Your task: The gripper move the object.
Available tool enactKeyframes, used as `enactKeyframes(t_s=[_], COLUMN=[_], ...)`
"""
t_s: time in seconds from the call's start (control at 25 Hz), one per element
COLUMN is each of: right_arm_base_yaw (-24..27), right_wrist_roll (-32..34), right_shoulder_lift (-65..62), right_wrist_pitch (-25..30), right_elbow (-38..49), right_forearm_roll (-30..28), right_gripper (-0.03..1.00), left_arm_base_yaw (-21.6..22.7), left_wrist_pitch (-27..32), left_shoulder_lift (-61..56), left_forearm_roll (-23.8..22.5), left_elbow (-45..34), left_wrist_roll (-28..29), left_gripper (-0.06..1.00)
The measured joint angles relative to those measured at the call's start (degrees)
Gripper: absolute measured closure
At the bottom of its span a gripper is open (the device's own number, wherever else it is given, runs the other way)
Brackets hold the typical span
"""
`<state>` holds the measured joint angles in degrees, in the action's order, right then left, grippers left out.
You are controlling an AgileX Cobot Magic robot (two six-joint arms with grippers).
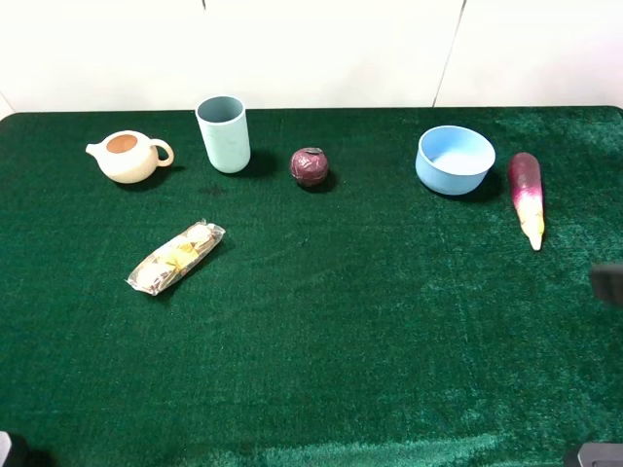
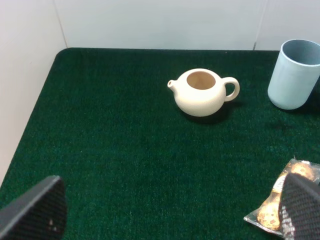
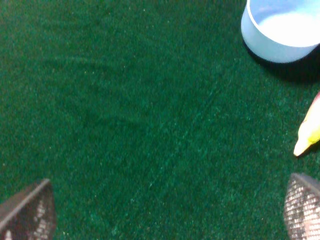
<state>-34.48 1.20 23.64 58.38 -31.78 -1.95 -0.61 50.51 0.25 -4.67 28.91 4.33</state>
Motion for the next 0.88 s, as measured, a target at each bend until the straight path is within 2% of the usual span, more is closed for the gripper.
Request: enactKeyframes(t_s=[0.12, 0.52, 0.64, 0.88], right_arm_base_yaw=[0.0, 0.6, 4.6, 16.3], right_wrist_roll=[0.0, 0.0, 0.0, 0.0], right_shoulder_lift=[-6.2, -18.4, -23.2, -24.0], right_wrist_pitch=[0.4, 0.2, 0.2, 0.2], right_elbow=[2.9, 3.1, 3.1, 3.2], right_forearm_roll=[0.5, 2.0, 2.0, 2.3], right_gripper=[0.27, 0.27, 0.27, 0.27], left_arm_base_yaw=[0.0, 0.0, 0.0, 0.0], left_wrist_pitch=[0.0, 0.0, 0.0, 0.0], left_shoulder_lift=[0.0, 0.0, 0.0, 0.0], left_forearm_roll=[0.0, 0.0, 0.0, 0.0], left_elbow=[0.0, 0.0, 0.0, 0.0], left_wrist_roll=[0.0, 0.0, 0.0, 0.0], left_gripper=[0.1, 0.1, 0.1, 0.1])
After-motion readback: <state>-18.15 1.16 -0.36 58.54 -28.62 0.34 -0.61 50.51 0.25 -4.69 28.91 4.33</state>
